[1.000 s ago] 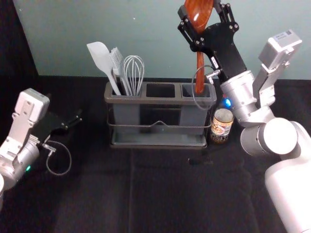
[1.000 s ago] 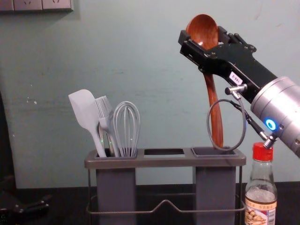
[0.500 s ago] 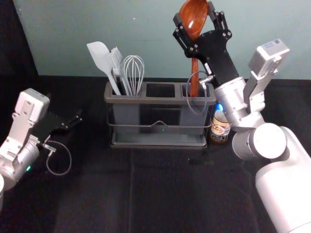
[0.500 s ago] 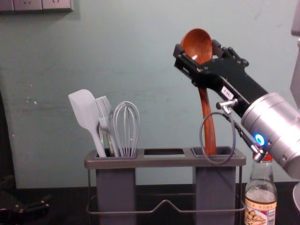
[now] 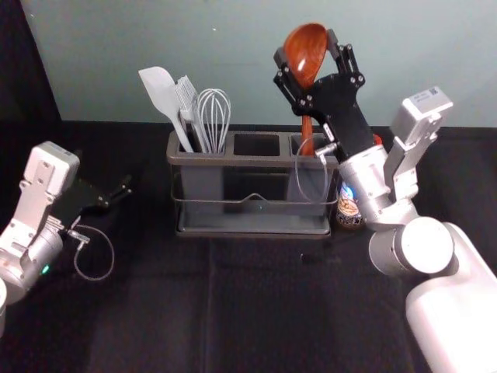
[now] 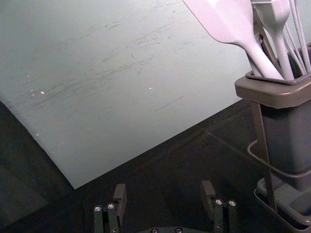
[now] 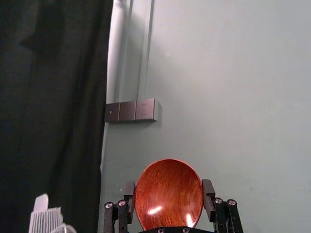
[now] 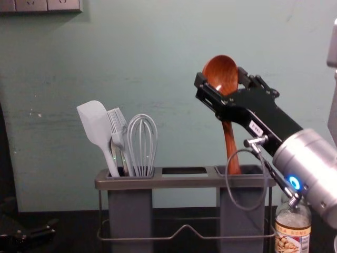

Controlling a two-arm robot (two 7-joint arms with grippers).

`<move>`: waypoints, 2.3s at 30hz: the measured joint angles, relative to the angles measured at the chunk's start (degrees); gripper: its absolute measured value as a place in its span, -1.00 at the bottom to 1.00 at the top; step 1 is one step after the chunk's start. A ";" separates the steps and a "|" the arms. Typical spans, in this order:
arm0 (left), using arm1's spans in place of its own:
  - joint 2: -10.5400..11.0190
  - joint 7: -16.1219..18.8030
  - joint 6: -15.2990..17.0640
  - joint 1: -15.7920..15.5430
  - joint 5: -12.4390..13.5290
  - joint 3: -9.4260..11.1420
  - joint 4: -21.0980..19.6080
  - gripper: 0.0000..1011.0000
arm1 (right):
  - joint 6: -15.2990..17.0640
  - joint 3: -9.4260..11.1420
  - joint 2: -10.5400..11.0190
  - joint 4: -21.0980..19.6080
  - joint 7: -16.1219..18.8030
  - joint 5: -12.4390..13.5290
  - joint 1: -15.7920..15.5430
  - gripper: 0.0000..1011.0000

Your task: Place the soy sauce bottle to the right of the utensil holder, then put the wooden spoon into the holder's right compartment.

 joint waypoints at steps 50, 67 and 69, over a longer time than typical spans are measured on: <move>0.00 0.00 0.00 0.00 0.00 0.00 0.00 0.99 | 0.45 0.39 2.22 -5.02 -0.64 -1.35 -9.36 0.71; 0.00 0.00 0.00 0.00 0.00 0.00 0.00 0.99 | 1.33 0.89 2.35 -11.63 -1.29 -1.53 -11.60 0.98; 0.00 0.00 0.00 0.00 0.00 0.00 0.00 0.99 | 1.70 0.94 2.55 -13.01 -1.42 -1.70 -12.23 0.98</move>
